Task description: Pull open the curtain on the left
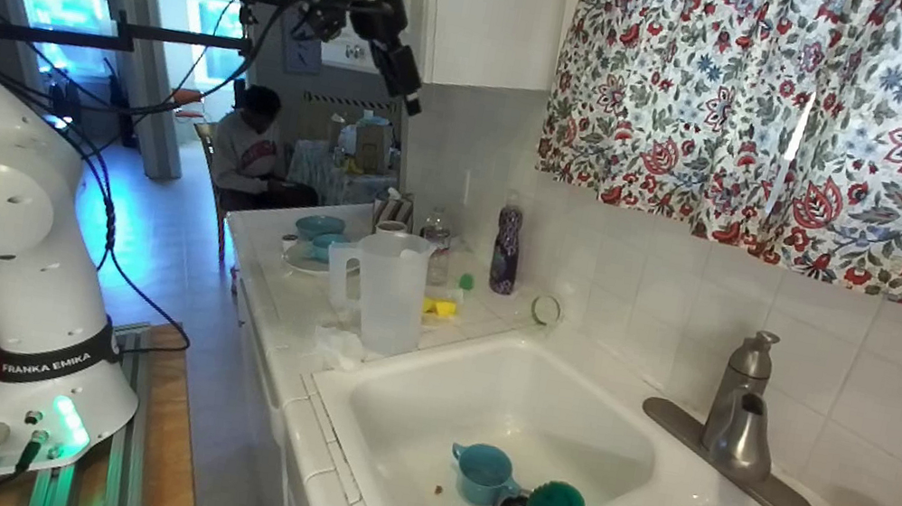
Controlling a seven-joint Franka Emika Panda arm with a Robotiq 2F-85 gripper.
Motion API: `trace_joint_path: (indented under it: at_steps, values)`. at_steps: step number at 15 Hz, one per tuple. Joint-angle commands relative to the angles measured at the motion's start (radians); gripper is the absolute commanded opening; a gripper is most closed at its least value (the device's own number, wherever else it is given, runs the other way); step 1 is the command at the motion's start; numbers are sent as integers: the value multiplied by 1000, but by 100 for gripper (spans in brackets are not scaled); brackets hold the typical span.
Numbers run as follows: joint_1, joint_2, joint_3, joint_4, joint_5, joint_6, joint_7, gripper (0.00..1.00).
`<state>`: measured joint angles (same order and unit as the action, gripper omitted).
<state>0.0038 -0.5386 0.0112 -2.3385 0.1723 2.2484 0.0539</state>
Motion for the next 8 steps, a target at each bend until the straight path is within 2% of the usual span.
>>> trace_joint_path:
  at_steps: [1, 4, 8]
  values:
    - [-20, 181, -19, 164, -50, 192, -40, 100]
    - [-39, 302, -43, 292, -114, 285, -88, 100]
    - [-77, 432, -87, 477, -174, 286, -104, 100]
